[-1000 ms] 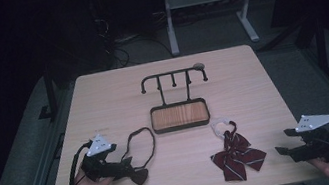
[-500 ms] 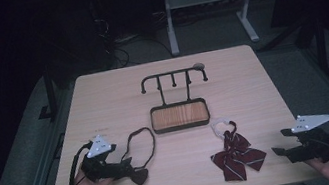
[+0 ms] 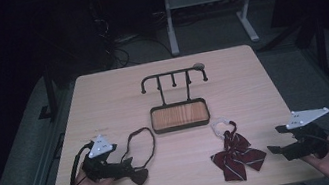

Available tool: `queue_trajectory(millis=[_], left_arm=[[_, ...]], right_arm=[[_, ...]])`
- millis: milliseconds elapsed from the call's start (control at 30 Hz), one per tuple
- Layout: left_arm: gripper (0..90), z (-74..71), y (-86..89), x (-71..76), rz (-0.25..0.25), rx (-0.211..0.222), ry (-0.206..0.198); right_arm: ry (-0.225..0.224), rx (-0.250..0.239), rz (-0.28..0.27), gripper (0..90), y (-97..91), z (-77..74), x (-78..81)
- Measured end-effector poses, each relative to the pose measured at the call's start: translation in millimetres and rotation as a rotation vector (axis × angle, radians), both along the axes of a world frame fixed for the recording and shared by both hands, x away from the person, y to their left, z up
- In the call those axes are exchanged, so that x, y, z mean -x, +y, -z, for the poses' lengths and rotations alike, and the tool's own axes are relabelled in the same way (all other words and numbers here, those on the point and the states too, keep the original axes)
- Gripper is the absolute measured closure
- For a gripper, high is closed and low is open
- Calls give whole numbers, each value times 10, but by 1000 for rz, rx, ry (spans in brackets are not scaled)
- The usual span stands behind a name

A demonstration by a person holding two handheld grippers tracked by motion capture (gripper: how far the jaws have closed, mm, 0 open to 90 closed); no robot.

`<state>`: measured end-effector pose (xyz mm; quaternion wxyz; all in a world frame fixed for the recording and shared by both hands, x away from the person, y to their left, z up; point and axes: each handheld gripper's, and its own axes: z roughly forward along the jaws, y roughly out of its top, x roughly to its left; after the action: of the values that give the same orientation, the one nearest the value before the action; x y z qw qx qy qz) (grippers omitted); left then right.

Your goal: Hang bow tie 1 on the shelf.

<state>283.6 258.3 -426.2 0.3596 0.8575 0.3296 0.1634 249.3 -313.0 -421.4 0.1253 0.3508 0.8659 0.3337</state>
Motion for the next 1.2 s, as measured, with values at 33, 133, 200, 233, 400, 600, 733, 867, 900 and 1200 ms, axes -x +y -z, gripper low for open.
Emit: queue_trajectory(millis=[33,133,200,233,400,600,733,867,900,1200], left_arm=[[243,-3,0,2,-2,1,-1],[242,-9,8,5,-6,4,-9],[242,-8,12,7,-9,5,-8],[243,-8,12,7,-9,5,-8],[243,-11,12,9,-7,3,-9],[242,-24,34,10,-11,2,-20],[242,-33,45,12,-13,1,-27],[242,-28,51,10,-18,6,-20],[242,-29,51,10,-17,4,-21],[241,-45,68,12,-14,-3,-35]], right_arm=[[2,-2,0,236,16,-9,-5],[-6,6,-9,236,66,-21,-23],[-5,8,-18,237,93,-25,-44],[0,14,-20,236,108,-28,-55],[18,31,-33,238,194,-42,-128],[24,53,-71,244,359,-74,-226],[28,74,-99,244,457,-81,-294],[39,91,-119,243,539,-112,-362],[38,93,-127,243,558,-121,-378],[52,122,-187,242,770,-207,-510]])
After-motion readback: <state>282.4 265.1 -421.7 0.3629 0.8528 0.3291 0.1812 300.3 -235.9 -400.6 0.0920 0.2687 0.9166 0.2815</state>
